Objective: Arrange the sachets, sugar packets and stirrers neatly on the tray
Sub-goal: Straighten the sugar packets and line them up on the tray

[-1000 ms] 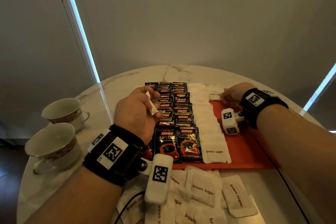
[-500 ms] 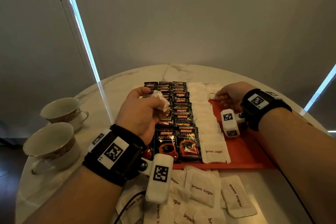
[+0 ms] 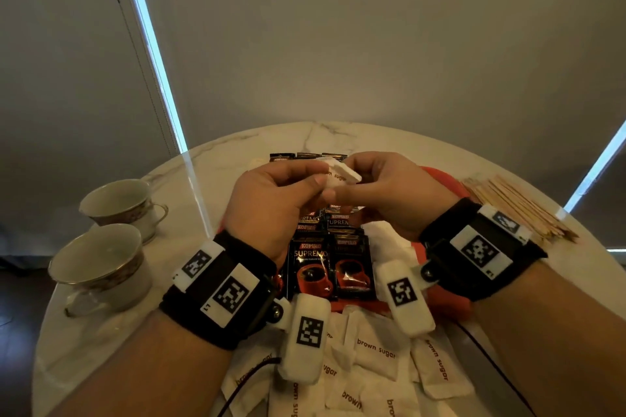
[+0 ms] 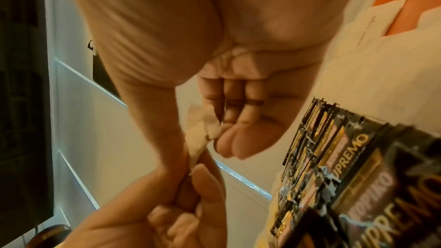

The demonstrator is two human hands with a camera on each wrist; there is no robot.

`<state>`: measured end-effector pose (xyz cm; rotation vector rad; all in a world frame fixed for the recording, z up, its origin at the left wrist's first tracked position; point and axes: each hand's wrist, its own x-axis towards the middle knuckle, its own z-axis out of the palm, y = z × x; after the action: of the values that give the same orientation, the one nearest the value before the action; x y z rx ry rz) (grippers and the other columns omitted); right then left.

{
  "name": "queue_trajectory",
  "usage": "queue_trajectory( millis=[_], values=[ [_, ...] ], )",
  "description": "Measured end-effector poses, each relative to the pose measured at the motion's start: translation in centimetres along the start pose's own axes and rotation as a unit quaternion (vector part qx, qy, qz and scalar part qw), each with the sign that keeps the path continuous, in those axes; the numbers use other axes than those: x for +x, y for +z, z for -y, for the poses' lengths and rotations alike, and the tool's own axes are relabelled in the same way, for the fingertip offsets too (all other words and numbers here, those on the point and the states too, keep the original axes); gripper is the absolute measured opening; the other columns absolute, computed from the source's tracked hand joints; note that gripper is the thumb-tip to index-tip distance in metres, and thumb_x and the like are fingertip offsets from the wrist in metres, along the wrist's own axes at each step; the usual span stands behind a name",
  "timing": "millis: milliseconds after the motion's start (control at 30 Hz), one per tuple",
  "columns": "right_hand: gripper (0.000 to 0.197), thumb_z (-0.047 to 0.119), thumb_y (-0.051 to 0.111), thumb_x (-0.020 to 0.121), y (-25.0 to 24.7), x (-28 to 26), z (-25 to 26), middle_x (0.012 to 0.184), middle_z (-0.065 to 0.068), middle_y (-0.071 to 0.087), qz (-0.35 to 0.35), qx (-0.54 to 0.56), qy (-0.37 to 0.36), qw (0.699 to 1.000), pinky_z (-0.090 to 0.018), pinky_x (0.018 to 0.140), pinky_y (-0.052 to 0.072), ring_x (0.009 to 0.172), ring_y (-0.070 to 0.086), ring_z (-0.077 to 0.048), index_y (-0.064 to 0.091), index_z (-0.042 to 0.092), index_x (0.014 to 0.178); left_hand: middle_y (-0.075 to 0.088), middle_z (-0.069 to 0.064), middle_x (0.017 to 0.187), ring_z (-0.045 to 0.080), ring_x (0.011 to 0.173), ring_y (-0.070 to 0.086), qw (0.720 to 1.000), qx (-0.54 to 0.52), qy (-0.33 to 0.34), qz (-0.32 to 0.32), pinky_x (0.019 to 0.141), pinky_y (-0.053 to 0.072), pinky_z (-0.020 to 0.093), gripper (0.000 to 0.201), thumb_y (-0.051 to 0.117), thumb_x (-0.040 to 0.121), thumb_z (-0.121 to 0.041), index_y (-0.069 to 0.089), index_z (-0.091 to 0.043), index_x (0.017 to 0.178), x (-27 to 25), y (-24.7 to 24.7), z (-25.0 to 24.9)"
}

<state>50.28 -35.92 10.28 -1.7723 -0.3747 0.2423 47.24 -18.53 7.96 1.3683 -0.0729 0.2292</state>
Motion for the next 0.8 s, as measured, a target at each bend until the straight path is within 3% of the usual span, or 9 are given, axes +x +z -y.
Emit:
queue_trajectory(
  millis=[100,233,333,400,467,633,733,800],
  values=[
    [0.030,0.020,0.080,0.082,-0.2,0.0,-0.1,0.078,-0.010,0.067,-0.043,0.038,-0.002,0.998,-0.029,0.060,0.056,0.065,0.062,-0.017,0.070,-0.001,0.102,0.078,0.006,0.100,0.030,0.087,0.075,0.998,0.054,0.023,0.002,0.087,0.062,0.050,0.022,0.078,0.088,-0.008,0.084,-0.028,0.092,0.1,-0.2,0.3],
    [0.030,0.023,0.067,0.096,0.2,0.0,-0.1,0.082,-0.018,0.064,-0.091,0.090,0.011,0.992,-0.031,0.057,0.054,0.065,0.056,-0.023,0.070,-0.006,0.101,0.079,0.004,0.106,0.036,0.097,0.076,0.998,0.052,0.013,0.013,0.089,0.061,0.057,0.033,0.074,0.091,-0.005,0.082,-0.034,0.102,0.1,-0.2,0.5],
    [0.036,0.030,0.063,0.099,0.7,0.0,-0.2,0.087,-0.019,0.065,-0.120,0.107,0.002,0.987,-0.032,0.057,0.053,0.069,0.055,-0.026,0.071,-0.004,0.104,0.080,0.001,0.105,0.031,0.093,0.077,0.997,0.074,0.028,0.012,0.086,0.062,0.054,0.033,0.075,0.091,-0.008,0.081,-0.036,0.106,-0.2,-0.2,0.3],
    [0.034,0.032,0.068,0.095,0.8,0.0,-0.2,0.085,-0.014,0.069,-0.106,0.100,-0.008,0.989,-0.031,0.059,0.054,0.069,0.061,-0.023,0.072,-0.001,0.105,0.080,-0.002,0.102,0.025,0.089,0.078,0.994,0.093,0.047,0.015,0.081,0.064,0.049,0.031,0.076,0.091,-0.011,0.081,-0.037,0.107,-0.5,-0.2,0.0],
    [0.026,0.025,0.076,0.089,0.9,-0.1,-0.2,0.087,-0.012,0.074,-0.093,0.061,-0.027,0.993,-0.031,0.063,0.056,0.072,0.066,-0.020,0.073,0.003,0.103,0.080,-0.003,0.101,0.021,0.087,0.078,0.993,0.099,0.055,0.013,0.080,0.065,0.046,0.031,0.077,0.090,-0.012,0.080,-0.037,0.108,-0.6,-0.2,-0.1],
    [0.021,0.011,0.077,0.087,0.4,-0.1,-0.3,0.096,-0.029,0.071,-0.118,0.071,-0.036,0.990,-0.036,0.066,0.058,0.076,0.065,-0.030,0.070,-0.003,0.100,0.080,-0.004,0.098,0.023,0.086,0.079,0.996,0.076,0.038,0.002,0.079,0.064,0.043,0.033,0.077,0.088,-0.004,0.081,-0.033,0.103,-0.5,-0.1,0.1],
    [0.014,0.000,0.072,0.087,0.2,-0.1,-0.2,0.085,-0.023,0.067,-0.108,0.112,-0.024,0.987,-0.030,0.062,0.058,0.066,0.063,-0.023,0.067,-0.005,0.099,0.080,-0.006,0.099,0.020,0.084,0.079,0.999,0.042,0.017,-0.007,0.069,0.062,0.031,0.032,0.076,0.088,0.000,0.081,-0.027,0.105,-0.2,-0.3,0.0],
    [0.010,-0.003,0.071,0.088,0.2,0.0,-0.3,0.084,-0.018,0.065,-0.114,0.124,-0.029,0.985,-0.029,0.061,0.059,0.064,0.062,-0.020,0.067,-0.004,0.096,0.080,-0.005,0.102,0.021,0.086,0.079,0.999,0.031,0.008,-0.007,0.071,0.063,0.032,0.031,0.076,0.088,0.000,0.081,-0.025,0.106,-0.1,-0.3,0.1]
  ],
)
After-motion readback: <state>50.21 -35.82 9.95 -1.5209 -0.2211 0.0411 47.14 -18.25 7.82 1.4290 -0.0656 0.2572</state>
